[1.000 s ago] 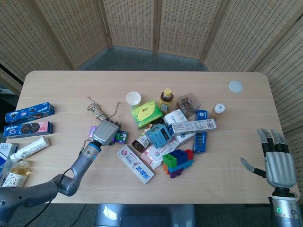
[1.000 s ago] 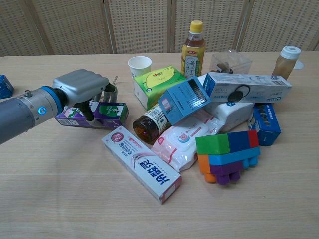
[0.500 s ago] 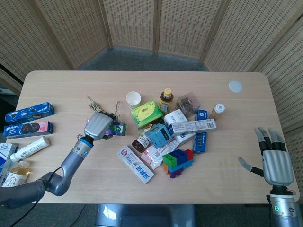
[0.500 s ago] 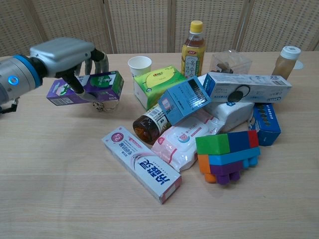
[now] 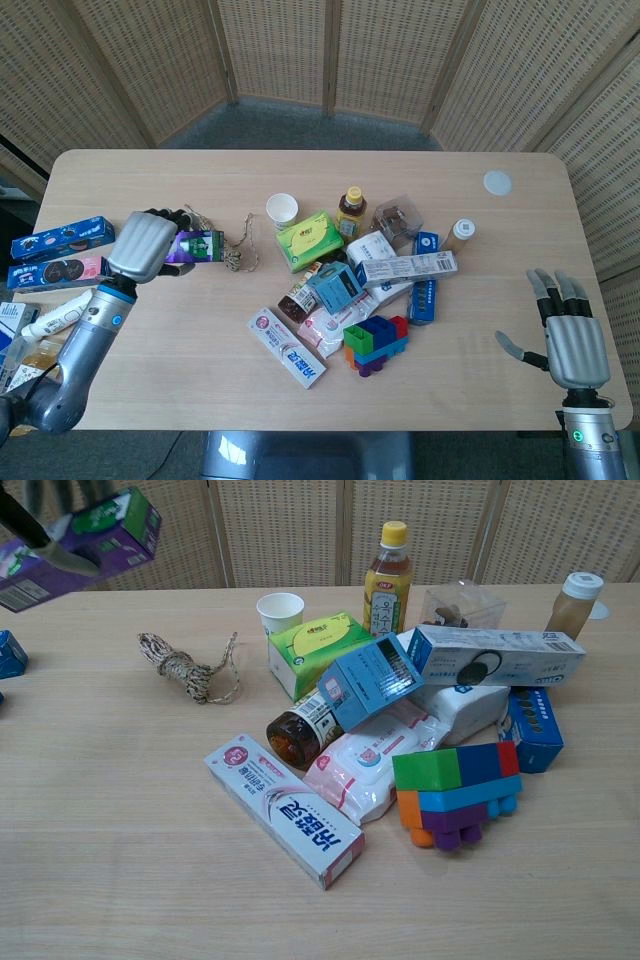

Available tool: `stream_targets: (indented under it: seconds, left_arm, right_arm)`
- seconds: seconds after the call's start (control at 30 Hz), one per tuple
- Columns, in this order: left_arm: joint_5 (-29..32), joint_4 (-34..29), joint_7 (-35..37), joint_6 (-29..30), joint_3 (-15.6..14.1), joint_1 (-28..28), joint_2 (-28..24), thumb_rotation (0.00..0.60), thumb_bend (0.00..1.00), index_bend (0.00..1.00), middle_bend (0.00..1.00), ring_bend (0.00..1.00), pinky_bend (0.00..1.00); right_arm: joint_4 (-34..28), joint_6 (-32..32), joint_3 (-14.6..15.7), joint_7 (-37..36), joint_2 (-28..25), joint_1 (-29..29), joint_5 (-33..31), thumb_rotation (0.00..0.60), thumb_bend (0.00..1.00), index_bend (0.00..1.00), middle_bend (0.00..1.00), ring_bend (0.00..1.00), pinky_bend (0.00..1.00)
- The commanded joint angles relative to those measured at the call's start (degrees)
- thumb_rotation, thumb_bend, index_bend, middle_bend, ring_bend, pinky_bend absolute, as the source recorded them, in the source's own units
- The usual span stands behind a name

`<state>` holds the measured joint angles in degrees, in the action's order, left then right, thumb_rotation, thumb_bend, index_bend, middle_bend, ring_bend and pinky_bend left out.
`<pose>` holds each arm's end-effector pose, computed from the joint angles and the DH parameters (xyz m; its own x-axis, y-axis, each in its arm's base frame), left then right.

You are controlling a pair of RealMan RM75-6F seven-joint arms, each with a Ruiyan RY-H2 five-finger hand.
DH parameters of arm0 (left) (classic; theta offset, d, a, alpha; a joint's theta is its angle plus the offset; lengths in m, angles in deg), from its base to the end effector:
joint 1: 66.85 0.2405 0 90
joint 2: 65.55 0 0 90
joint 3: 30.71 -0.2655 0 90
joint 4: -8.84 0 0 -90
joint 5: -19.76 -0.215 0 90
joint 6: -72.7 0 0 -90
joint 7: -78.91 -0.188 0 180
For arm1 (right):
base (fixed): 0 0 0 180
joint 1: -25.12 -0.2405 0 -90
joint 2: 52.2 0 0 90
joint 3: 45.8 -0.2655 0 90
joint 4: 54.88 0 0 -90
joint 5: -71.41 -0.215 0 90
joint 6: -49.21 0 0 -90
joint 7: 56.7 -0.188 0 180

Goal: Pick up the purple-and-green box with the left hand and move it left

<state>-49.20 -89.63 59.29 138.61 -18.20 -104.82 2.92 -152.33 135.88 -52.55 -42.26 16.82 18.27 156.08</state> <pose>-0.1460 0.3941 0.1065 0.4830 -0.0241 0.8753 0.8211 -0.3347 -0.4623 -0.2818 -0.2475 0.1420 0.4556 0.0928 0.8854 -0.8884 -0.0168 0.4589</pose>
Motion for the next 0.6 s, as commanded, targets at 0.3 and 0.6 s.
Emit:
stream_targets:
  seconds: [0.3,0.6]
  left_arm:
    - [0.96,-6.44,2.29,4.69,3.13,3.00,-6.45,0.600,0.22,0.70,0.76,0.64,0.57]
    - [0.83,-9.27,0.90,5.47,4.07,2.71,-7.74,0.600,0.22,0.70,0.76,0.64,0.57]
  right_arm:
    - [0.58,1.64,0.68,-1.77,0.14,0.93,1.35,0.000,0.19,0.00,0.12,0.00,0.00]
    - [1.49,2.65,1.26,-3.29,0.20,2.00,1.70,0.000,0.19,0.00,0.12,0.00,0.00]
